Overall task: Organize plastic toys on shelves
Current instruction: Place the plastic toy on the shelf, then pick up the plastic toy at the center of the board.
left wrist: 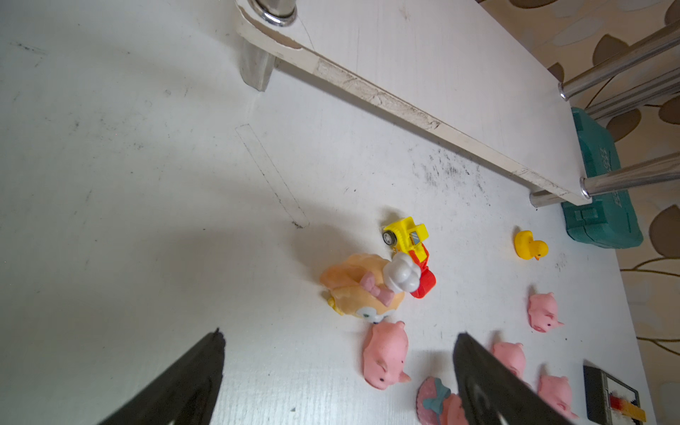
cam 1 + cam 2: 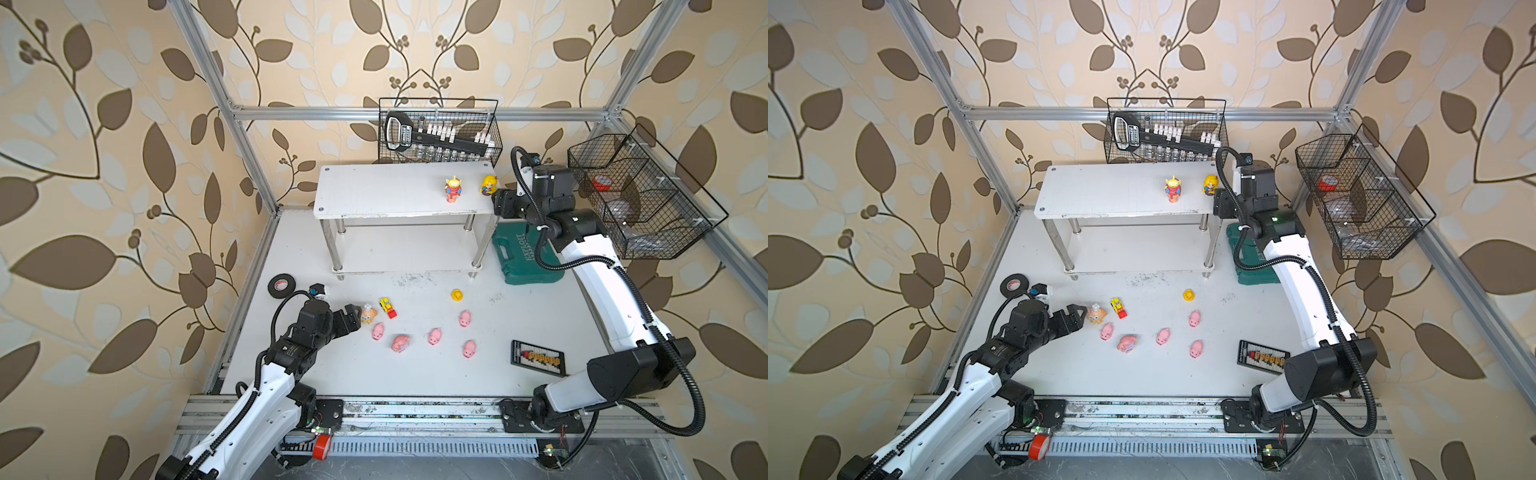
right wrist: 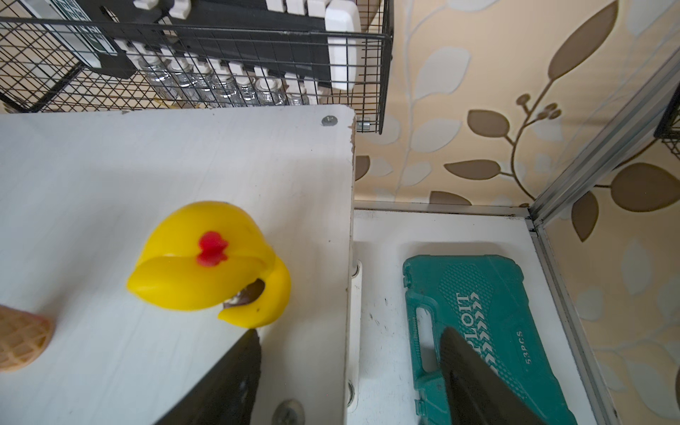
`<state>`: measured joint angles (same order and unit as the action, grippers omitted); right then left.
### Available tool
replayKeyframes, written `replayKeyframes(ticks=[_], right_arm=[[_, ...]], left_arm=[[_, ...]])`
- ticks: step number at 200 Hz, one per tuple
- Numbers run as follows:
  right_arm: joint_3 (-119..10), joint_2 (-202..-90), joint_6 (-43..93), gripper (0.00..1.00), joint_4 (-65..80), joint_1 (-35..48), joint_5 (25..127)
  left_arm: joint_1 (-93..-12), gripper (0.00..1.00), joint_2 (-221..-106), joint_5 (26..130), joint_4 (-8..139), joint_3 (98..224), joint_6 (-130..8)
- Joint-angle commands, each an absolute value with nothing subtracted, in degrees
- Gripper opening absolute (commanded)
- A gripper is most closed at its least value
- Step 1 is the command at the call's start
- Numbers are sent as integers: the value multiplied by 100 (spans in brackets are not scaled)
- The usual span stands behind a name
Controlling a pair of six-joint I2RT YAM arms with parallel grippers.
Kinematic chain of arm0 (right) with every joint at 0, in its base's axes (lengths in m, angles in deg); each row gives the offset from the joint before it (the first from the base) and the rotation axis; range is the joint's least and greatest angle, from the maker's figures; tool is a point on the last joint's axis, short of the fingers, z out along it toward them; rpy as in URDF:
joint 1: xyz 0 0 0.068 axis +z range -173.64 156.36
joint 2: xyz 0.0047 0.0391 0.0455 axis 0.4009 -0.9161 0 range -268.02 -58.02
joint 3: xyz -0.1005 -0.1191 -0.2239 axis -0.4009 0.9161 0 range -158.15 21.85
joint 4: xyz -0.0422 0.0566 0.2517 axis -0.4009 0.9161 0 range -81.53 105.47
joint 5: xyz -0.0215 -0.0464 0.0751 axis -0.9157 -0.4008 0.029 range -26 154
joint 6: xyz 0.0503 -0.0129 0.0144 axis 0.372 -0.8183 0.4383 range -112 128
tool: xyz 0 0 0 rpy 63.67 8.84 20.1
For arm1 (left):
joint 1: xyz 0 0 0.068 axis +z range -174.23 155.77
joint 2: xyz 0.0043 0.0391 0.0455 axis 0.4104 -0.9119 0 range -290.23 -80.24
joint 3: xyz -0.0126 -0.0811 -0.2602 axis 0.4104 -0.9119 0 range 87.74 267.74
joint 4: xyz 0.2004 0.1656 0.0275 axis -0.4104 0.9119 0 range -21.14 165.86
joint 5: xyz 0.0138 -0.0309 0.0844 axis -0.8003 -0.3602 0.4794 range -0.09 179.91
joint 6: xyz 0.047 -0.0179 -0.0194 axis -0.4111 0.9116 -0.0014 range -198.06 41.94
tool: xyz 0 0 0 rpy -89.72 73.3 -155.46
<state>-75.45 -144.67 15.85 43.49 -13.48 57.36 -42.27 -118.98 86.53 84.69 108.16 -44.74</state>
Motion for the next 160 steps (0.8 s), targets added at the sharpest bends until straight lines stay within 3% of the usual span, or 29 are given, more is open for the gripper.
replayKeyframes(ticks=[1,44,105,160], right_arm=[[-7656,-14326,1568,74,4725,-1378,5679],[-7457,-13353,1923,75,4971,-1371,5843],[-4212,-10757,2602,73,4650,-1339,6724],[-1431,-9758,3789,64,3469,-1074,7572]], left_arm=[[-4251,97,-11855,8789,8328,10839,-4570],[-4251,98,-11917,8969,8328,10850,-4459],[-4251,98,-11981,8942,8370,10888,-4422],[-4251,98,-11987,8980,8373,10874,-4405]])
